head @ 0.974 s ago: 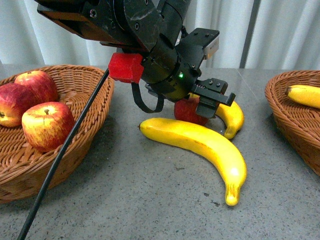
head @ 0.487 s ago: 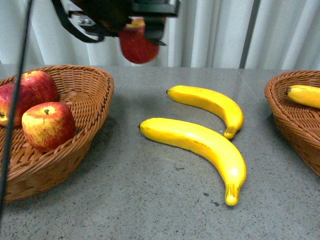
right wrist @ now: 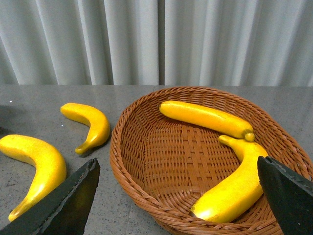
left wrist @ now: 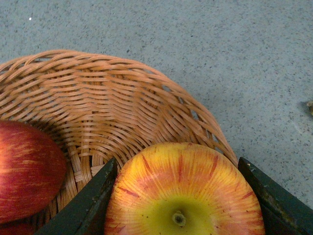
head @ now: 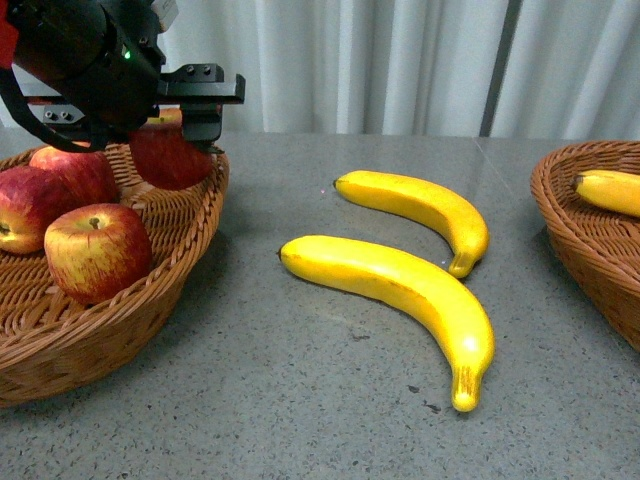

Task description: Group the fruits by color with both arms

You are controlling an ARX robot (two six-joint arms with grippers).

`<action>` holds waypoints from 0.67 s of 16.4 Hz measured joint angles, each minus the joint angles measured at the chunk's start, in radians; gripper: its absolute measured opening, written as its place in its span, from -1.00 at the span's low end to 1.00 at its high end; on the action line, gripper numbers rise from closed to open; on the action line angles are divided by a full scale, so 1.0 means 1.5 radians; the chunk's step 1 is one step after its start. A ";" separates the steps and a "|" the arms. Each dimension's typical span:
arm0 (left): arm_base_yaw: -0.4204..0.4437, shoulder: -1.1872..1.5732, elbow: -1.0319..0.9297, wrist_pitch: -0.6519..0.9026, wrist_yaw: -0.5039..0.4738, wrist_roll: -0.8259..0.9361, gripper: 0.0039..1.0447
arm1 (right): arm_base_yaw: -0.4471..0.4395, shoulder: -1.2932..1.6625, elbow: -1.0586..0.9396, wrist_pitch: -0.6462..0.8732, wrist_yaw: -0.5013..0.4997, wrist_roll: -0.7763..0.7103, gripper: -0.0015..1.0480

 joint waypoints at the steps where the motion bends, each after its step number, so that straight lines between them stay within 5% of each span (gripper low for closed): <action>1: 0.003 0.000 -0.008 0.001 0.002 -0.002 0.48 | 0.000 0.000 0.000 0.000 0.000 0.000 0.87; 3: 0.003 -0.011 -0.025 0.012 0.008 -0.001 0.91 | 0.000 0.000 0.000 0.000 0.000 0.000 0.87; 11: -0.011 -0.391 -0.242 0.186 0.076 0.069 0.88 | 0.000 0.000 0.000 0.000 0.000 0.000 0.87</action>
